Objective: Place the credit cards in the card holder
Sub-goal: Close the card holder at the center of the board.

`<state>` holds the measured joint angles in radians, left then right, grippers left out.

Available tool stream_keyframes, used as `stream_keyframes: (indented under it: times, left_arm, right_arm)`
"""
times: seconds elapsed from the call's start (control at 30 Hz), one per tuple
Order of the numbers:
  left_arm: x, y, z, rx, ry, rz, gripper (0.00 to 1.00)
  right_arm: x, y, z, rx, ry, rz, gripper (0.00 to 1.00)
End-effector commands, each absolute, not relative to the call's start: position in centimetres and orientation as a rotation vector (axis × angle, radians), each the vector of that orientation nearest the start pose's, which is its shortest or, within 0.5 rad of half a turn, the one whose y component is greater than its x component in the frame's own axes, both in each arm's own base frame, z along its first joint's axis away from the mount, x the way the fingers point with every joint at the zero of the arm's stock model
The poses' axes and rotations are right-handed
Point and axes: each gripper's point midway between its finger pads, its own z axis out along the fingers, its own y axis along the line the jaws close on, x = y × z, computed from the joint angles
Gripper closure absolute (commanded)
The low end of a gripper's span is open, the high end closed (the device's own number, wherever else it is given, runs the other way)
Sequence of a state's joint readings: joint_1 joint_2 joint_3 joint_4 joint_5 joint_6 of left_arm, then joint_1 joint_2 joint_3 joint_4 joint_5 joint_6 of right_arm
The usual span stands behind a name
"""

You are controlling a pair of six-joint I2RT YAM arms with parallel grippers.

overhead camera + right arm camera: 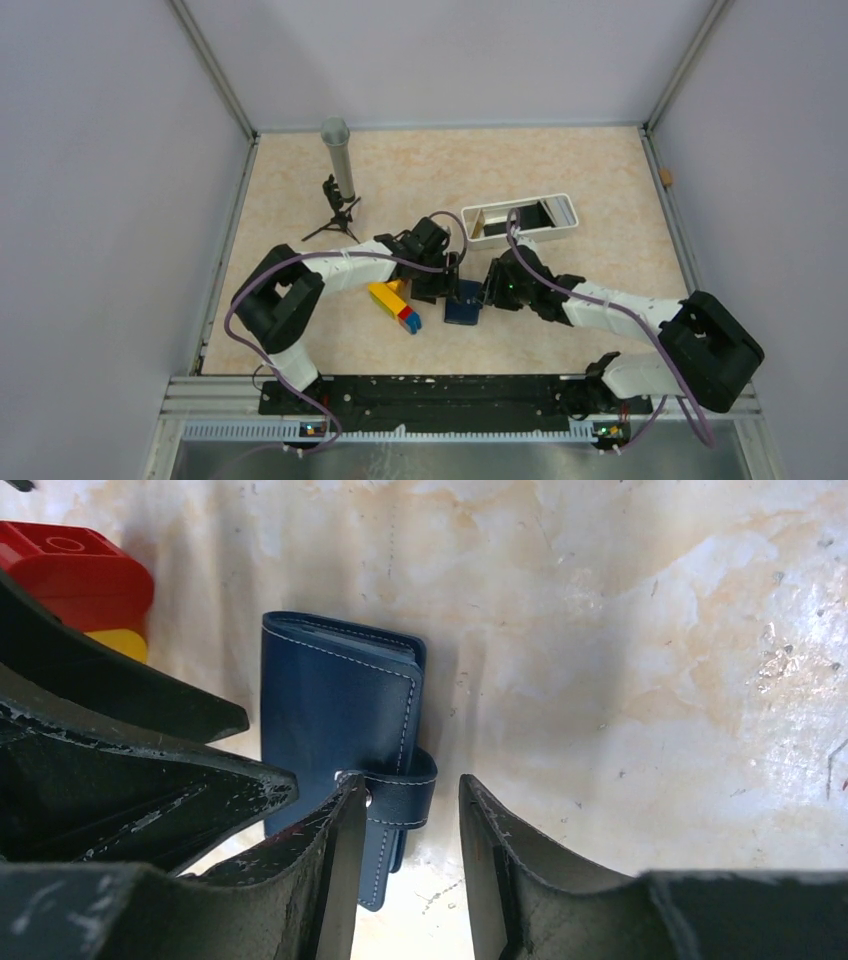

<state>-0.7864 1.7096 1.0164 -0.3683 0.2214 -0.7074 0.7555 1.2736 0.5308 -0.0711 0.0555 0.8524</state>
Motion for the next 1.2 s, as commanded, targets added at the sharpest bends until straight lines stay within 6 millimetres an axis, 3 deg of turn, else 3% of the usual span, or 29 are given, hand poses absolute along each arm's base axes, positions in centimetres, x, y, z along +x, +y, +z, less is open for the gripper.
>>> stream_keyframes:
  times: [0.0,0.63,0.83,1.17]
  left_arm:
    - [21.3,-31.1,3.5,0.197,2.819,-0.765,0.36]
    - [20.0,-31.2,2.0,0.177,2.852,-0.832,0.53]
    - [19.8,-30.9,1.4,0.162,2.869,-0.808,0.67]
    - [19.8,-29.6,0.3,0.139,2.905,-0.693,0.71]
  right_arm:
    - [22.1,23.7,4.9,0.188,2.461,0.653,0.61]
    - [21.5,26.1,5.2,0.233,2.429,0.812,0.65]
    - [21.3,26.6,4.9,0.224,2.442,0.819,0.68]
    - [20.6,26.2,4.1,0.211,2.467,0.743,0.70]
